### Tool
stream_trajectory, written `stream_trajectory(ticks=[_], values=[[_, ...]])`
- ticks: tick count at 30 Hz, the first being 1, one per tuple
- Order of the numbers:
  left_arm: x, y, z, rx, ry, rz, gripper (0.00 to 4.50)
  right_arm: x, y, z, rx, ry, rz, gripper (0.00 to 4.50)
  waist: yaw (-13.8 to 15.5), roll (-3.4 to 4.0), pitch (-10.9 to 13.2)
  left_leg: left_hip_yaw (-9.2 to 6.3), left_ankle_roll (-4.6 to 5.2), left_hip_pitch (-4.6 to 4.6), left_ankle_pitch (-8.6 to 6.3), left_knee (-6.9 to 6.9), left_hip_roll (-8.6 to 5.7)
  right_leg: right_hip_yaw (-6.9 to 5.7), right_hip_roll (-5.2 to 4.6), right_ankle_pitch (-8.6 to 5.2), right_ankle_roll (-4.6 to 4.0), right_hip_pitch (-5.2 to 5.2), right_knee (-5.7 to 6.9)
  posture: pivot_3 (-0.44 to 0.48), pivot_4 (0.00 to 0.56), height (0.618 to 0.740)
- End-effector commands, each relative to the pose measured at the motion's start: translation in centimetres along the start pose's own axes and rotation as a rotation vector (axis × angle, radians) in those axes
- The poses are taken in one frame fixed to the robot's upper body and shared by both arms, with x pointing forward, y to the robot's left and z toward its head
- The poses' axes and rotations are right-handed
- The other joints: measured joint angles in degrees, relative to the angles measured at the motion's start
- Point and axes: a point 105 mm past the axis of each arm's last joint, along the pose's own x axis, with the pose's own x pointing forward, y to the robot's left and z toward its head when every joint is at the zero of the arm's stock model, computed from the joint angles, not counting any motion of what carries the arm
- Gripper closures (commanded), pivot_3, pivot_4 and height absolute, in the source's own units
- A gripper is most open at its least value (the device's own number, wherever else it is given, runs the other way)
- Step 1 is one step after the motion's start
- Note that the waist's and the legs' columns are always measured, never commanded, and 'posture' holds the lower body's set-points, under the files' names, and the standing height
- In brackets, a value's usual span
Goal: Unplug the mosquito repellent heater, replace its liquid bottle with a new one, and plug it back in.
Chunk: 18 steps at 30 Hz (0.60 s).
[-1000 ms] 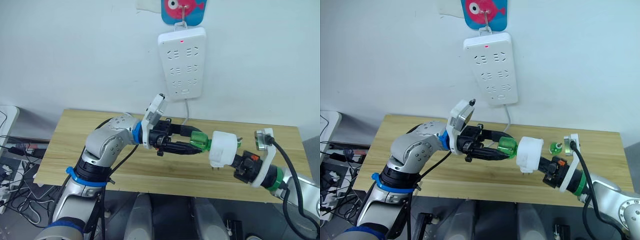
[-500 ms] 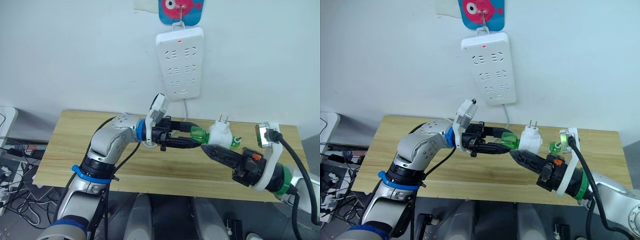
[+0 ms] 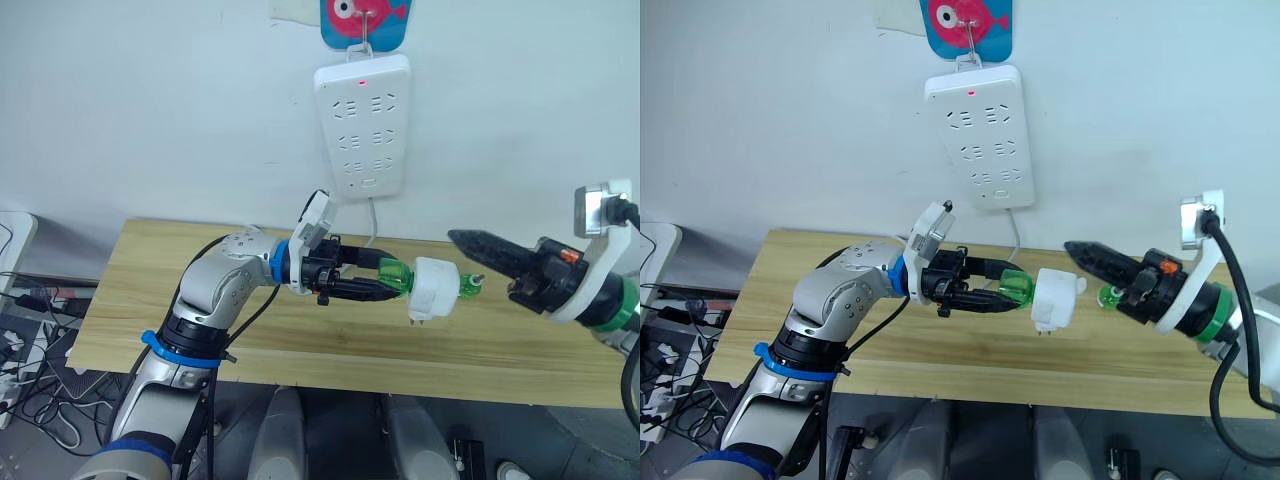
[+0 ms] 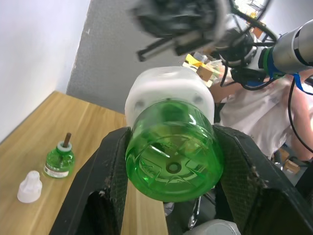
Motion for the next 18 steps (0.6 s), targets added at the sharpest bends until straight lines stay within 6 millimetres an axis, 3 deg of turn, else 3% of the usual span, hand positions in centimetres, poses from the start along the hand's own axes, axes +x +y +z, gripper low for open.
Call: stream_trajectory(ticks=[1, 5, 8, 9, 11, 15, 18], values=[[0.4, -1.2, 0.9, 0.032, -0.014, -0.058, 2.23, -0.3, -1.9, 0.1, 0.026, -0.021, -0.066, 4.1, 0.0, 0.0, 0.0, 0.0, 0.0, 0.0, 0.0, 0.0, 0.0, 0.01, 0.0, 0.0, 0.0, 0.0, 0.0, 0.053, 0.341, 0.74], [0.4, -1.2, 1.1, 0.028, -0.017, -0.061, 2.23, -0.4, -4.0, -2.2, 0.017, 0.035, -0.126, 2.83, 0.0, 0.0, 0.0, 0.01, 0.0, 0.0, 0.0, 0.0, 0.0, 0.01, 0.0, 0.0, 0.0, -0.01, 0.01, 0.053, 0.341, 0.74], [0.5, -1.2, 1.2, 0.024, -0.021, -0.062, 2.23, 0.2, -3.3, -4.6, 0.024, 0.103, -0.081, 1.71, 0.01, 0.0, 0.0, 0.01, 0.0, 0.0, 0.0, 0.0, 0.0, 0.01, 0.0, 0.0, 0.0, -0.01, 0.01, 0.06, 0.346, 0.74], [0.5, -1.2, 1.2, 0.023, -0.021, -0.062, 2.23, 0.4, -3.0, -4.9, 0.035, 0.1, -0.069, 1.71, 0.01, 0.0, 0.0, 0.02, 0.0, 0.0, 0.0, 0.0, -0.01, 0.02, 0.0, 0.0, 0.0, -0.01, 0.01, 0.06, 0.346, 0.74], [0.6, -1.2, 1.2, 0.022, -0.021, -0.063, 2.23, 0.6, -2.6, -5.3, 0.044, 0.097, -0.051, 2.03, 0.01, 0.0, 0.0, 0.01, 0.0, 0.01, 0.0, 0.0, 0.0, 0.01, 0.0, 0.0, 0.0, -0.01, 0.02, 0.061, 0.35, 0.74], [0.5, -1.3, 1.1, 0.022, -0.02, -0.066, 2.23, 0.7, -1.8, -5.8, 0.045, 0.102, -0.028, 3.53, 0.02, 0.01, 0.0, 0.01, 0.0, 0.01, 0.0, -0.01, 0.0, 0.01, 0.0, 0.0, 0.0, -0.01, 0.01, 0.059, 0.347, 0.74], [0.6, -1.2, 1.1, 0.017, -0.02, -0.06, 2.23, 0.8, 0.0, -6.5, 0.062, 0.128, 0.039, 4.48, 0.01, 0.01, 0.0, 0.0, 0.0, 0.01, 0.0, -0.01, 0.0, 0.01, 0.0, 0.0, 0.0, -0.01, 0.01, 0.058, 0.347, 0.74]])
